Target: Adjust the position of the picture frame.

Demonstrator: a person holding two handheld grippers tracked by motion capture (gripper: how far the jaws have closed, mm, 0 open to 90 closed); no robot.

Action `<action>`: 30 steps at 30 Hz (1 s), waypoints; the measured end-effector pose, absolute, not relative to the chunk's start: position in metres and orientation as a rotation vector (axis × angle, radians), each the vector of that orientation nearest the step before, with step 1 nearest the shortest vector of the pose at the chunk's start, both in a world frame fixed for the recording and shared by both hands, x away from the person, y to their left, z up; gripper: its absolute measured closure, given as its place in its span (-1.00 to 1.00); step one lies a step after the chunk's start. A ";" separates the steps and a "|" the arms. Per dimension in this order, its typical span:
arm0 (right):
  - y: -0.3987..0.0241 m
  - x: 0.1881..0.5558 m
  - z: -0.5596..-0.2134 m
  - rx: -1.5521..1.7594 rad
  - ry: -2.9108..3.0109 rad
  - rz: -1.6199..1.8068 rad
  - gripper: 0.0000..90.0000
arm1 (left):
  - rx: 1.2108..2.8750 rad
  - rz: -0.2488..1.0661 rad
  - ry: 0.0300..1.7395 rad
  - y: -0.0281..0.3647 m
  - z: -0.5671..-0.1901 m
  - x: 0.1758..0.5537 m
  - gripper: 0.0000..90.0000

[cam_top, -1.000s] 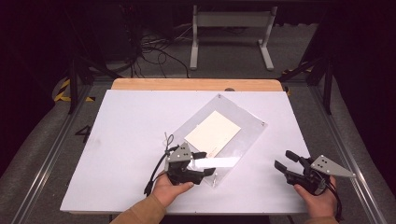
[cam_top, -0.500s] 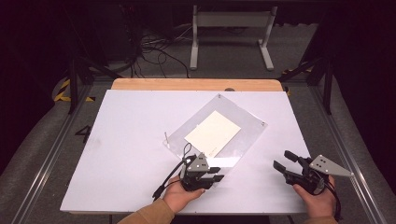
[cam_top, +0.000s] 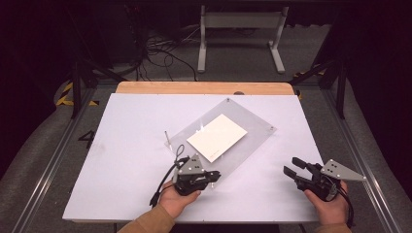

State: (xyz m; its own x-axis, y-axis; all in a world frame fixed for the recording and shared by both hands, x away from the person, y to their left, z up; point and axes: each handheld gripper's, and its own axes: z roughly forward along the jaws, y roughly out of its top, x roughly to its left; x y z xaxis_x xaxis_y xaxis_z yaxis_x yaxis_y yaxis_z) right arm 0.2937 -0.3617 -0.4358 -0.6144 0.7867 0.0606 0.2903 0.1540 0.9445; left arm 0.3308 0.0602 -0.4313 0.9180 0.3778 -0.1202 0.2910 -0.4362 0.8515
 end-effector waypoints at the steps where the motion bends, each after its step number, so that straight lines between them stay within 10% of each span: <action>1: -0.361 0.295 -0.435 1.019 2.001 1.459 0.15 | 2.053 0.107 0.479 0.060 -0.431 0.331 0.88; 30: -0.298 0.338 -0.414 0.959 2.292 1.244 0.69 | 1.923 0.353 1.020 0.211 -0.452 0.368 0.81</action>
